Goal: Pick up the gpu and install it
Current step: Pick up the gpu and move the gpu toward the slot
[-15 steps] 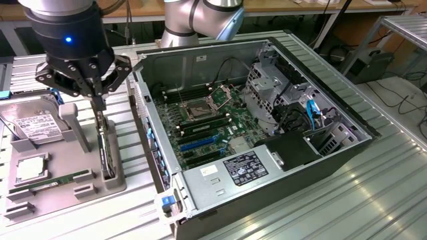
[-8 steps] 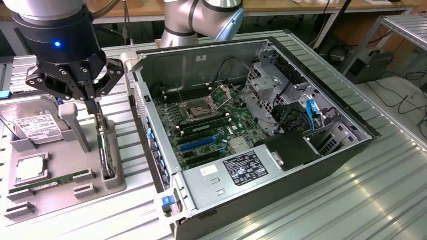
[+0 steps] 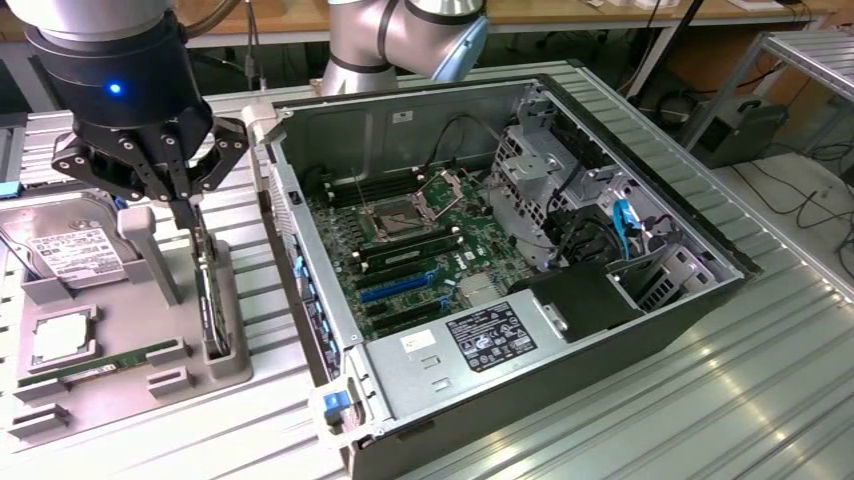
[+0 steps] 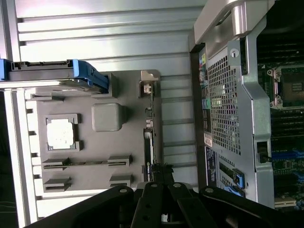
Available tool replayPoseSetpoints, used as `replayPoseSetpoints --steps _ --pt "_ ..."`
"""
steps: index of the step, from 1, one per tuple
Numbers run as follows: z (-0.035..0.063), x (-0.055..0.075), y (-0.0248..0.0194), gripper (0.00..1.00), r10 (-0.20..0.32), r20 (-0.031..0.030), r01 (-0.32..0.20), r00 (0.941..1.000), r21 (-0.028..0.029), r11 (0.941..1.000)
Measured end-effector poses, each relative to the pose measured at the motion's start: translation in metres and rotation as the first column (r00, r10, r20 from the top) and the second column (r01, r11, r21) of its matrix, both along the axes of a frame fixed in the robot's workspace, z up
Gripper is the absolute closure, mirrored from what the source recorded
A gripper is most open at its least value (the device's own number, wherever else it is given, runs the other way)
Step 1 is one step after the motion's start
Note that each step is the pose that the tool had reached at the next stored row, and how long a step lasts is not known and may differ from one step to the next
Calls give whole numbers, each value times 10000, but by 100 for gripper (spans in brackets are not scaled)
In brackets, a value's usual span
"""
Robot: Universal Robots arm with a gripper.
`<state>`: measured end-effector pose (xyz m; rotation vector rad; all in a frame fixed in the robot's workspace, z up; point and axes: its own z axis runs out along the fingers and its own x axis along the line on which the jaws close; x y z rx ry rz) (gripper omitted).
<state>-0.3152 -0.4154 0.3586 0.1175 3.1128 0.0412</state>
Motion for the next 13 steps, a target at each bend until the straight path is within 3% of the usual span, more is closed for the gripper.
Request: replayPoseSetpoints --steps 6,7,8,9,10,13 --pt "0 0 0 89 0 0 0 10000 0 10000" --pt "0 0 0 83 0 0 0 10000 0 10000" --pt "0 0 0 70 0 0 0 10000 0 10000" --pt "0 0 0 70 0 0 0 10000 0 10000" --pt "0 0 0 64 0 0 0 10000 0 10000" --pt "-41 -13 0 64 -1 0 1 10000 -5 10000"
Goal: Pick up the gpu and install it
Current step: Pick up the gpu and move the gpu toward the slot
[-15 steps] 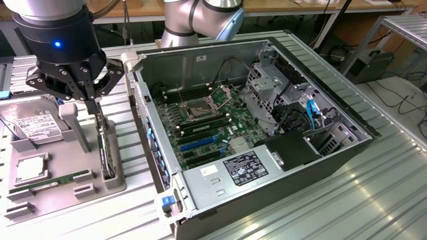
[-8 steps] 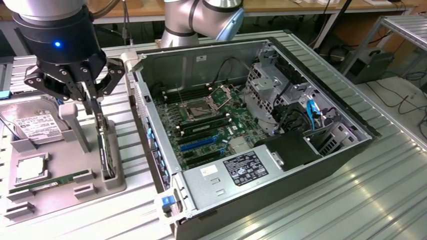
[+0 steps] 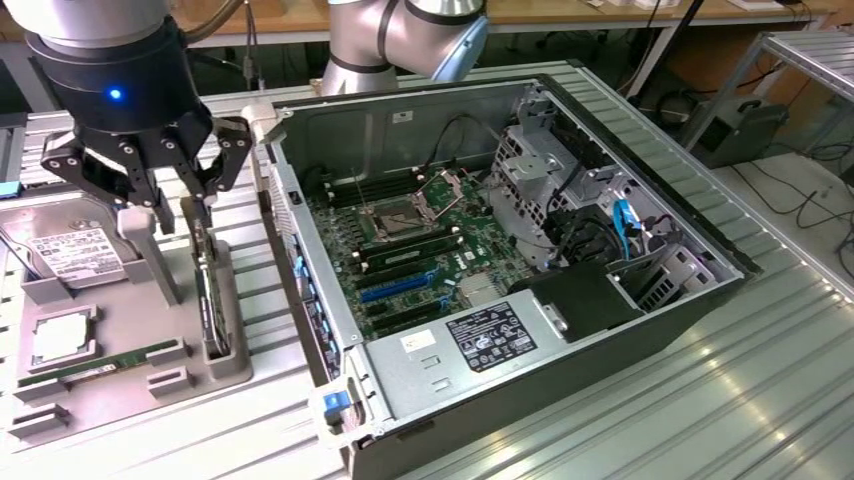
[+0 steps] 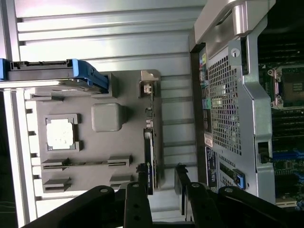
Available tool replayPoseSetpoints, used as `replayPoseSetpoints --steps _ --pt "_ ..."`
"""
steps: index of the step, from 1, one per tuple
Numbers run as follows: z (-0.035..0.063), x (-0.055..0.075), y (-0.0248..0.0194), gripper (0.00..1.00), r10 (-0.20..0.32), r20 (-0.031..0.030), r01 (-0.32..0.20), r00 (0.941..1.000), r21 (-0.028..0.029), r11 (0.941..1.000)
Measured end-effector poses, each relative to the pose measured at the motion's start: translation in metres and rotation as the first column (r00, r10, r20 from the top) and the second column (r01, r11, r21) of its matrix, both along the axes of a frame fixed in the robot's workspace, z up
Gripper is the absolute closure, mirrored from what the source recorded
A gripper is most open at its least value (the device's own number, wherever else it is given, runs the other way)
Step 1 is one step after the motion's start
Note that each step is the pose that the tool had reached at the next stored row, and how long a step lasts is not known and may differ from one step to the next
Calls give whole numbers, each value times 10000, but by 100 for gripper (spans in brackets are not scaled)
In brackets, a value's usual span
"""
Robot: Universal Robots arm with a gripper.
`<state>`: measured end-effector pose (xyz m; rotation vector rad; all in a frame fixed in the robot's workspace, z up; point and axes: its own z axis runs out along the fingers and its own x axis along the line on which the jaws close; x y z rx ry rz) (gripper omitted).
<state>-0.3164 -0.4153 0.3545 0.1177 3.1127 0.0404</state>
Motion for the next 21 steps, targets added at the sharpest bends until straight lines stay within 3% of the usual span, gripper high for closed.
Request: replayPoseSetpoints --steps 21 --pt "-450 -77 -15 64 0 1 0 10000 0 10000"
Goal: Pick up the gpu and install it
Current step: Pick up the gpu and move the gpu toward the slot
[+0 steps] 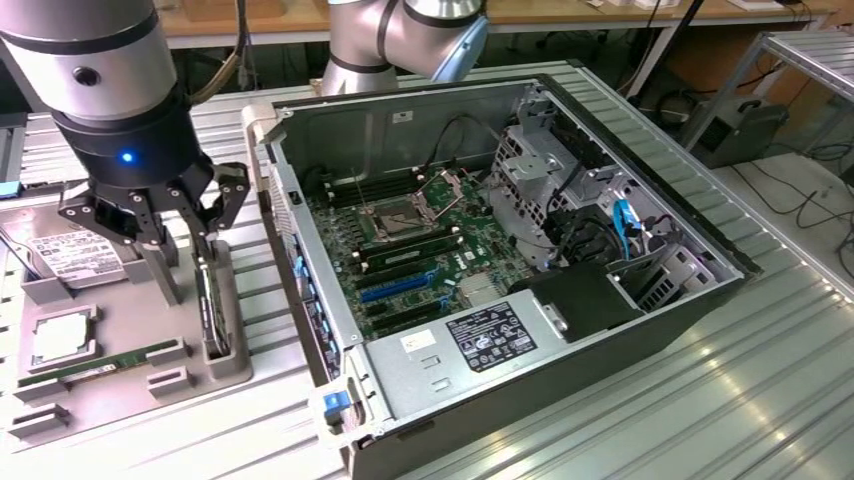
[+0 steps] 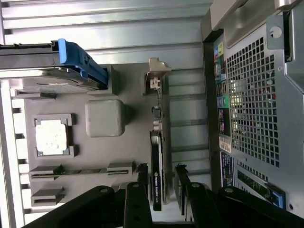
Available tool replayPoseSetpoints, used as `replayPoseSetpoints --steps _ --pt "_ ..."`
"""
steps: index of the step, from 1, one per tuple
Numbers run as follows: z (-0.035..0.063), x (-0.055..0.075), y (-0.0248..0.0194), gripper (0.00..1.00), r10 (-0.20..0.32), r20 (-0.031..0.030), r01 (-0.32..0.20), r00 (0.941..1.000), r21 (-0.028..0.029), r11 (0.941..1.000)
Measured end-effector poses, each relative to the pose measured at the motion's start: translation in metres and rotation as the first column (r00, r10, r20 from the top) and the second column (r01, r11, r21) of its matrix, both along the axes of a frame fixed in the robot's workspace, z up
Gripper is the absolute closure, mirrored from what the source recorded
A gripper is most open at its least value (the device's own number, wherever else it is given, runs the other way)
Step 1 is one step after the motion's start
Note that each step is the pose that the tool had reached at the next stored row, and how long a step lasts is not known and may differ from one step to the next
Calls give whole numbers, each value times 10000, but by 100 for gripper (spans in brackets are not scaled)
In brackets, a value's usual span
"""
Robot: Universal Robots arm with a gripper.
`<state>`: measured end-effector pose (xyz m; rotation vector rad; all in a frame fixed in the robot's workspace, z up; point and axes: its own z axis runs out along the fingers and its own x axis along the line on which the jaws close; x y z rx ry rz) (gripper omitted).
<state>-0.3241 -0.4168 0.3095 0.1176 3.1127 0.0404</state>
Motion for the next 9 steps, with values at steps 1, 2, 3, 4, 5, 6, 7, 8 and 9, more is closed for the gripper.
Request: replayPoseSetpoints --steps 1,2,3,4,5,6,7,8,9 --pt "-18 -2 0 64 1 0 -1 10000 0 10000" --pt "-37 -4 0 64 1 -1 -1 10000 -1 10000" --pt "-57 -5 0 64 1 -1 -1 10000 0 10000" --pt "-76 -5 0 64 1 -1 -1 10000 0 10000" --pt "-96 -5 0 64 1 -1 -1 10000 -1 10000" --pt "-114 -5 0 64 1 -1 -1 10000 0 10000" --pt "-134 -5 0 64 1 0 -1 10000 0 10000" --pt "-154 -5 0 64 0 0 0 10000 0 10000" --pt "-175 -5 0 64 0 -1 0 10000 -1 10000"
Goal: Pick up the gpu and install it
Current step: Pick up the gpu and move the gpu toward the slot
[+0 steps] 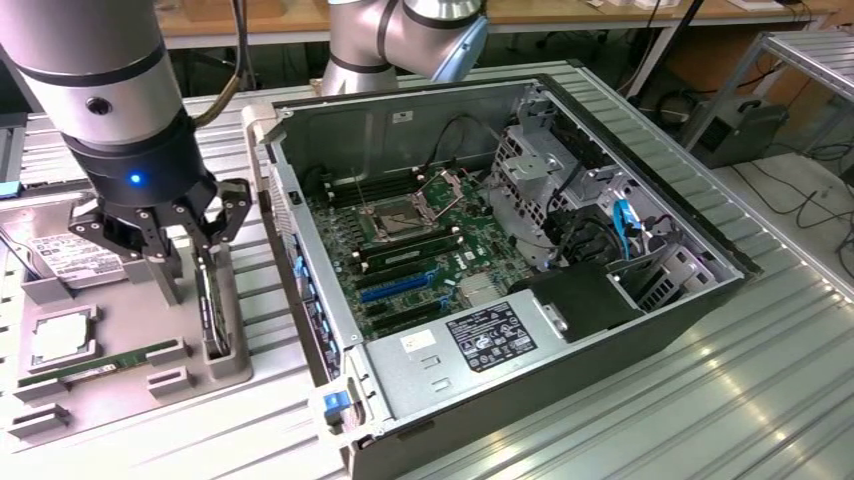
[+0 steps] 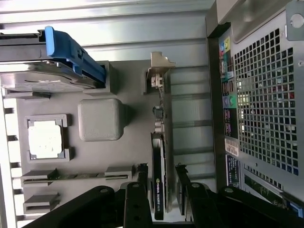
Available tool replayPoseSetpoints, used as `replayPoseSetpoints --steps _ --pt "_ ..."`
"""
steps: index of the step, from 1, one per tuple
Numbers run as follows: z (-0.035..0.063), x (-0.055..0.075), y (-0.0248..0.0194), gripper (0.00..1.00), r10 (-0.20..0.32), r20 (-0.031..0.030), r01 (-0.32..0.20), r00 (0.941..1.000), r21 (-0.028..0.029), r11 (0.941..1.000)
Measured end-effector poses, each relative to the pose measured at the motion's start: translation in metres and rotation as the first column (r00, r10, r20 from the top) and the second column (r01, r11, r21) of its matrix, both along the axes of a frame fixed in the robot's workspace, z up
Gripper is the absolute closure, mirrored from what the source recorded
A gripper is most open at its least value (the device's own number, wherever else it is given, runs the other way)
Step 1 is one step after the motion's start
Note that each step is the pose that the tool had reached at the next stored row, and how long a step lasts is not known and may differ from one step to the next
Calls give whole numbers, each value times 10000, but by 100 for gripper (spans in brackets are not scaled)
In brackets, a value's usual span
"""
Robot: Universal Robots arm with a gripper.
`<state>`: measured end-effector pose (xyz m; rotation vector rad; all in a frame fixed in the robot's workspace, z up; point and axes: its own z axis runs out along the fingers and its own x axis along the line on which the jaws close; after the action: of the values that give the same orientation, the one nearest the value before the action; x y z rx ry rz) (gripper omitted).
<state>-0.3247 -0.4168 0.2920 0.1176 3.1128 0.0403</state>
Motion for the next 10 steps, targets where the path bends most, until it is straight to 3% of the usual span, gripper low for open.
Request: replayPoseSetpoints --steps 10 --pt "-201 5 -1 64 0 -1 0 10000 0 10000"
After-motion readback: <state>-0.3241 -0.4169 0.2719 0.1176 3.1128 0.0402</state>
